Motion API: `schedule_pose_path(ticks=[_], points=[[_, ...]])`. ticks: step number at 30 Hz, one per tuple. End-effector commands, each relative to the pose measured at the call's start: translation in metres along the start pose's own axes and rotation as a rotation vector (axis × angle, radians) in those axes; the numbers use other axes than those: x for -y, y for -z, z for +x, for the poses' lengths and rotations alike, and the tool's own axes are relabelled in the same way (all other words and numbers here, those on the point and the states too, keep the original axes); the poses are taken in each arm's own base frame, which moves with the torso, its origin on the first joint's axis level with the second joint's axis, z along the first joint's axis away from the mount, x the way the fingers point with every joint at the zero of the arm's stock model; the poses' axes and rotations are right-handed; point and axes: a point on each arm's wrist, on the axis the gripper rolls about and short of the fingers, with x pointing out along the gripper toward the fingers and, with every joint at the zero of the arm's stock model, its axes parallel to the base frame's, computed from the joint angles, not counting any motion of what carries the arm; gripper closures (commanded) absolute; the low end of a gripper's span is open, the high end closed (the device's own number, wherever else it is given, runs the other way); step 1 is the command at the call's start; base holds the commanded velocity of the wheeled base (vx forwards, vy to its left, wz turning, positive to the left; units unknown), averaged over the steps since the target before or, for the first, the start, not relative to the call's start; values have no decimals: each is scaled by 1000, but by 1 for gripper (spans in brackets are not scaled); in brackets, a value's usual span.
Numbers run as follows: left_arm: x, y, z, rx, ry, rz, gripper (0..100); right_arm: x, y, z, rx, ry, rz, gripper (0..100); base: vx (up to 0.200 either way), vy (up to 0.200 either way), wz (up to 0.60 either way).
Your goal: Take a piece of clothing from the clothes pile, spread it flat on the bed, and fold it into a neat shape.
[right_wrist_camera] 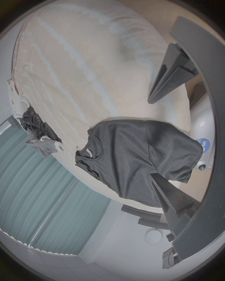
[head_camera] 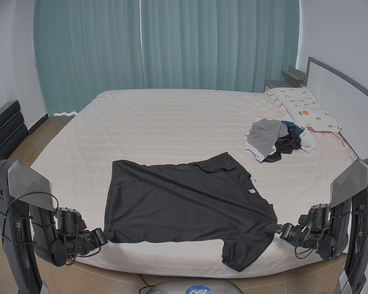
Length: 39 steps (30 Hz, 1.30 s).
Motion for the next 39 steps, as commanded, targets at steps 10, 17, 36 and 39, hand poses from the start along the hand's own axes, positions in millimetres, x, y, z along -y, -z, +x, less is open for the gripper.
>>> schedule_pose_path(ticks=[10,17,36,39], points=[[-12,6,4,32,-39,19,100,0,2,0,-3,1,-13,0,0,0,0],[-13,10,-9,75,-139,141,100,-1,4,-1,-14,2,-32,0,0,0,0],[-14,9,-17,105,-207,223,100,-12,19,15,-70,-29,-70,0,0,0,0],[-14,8,-16,109,-208,221,100,-12,20,21,-57,-12,-76,0,0,0,0]])
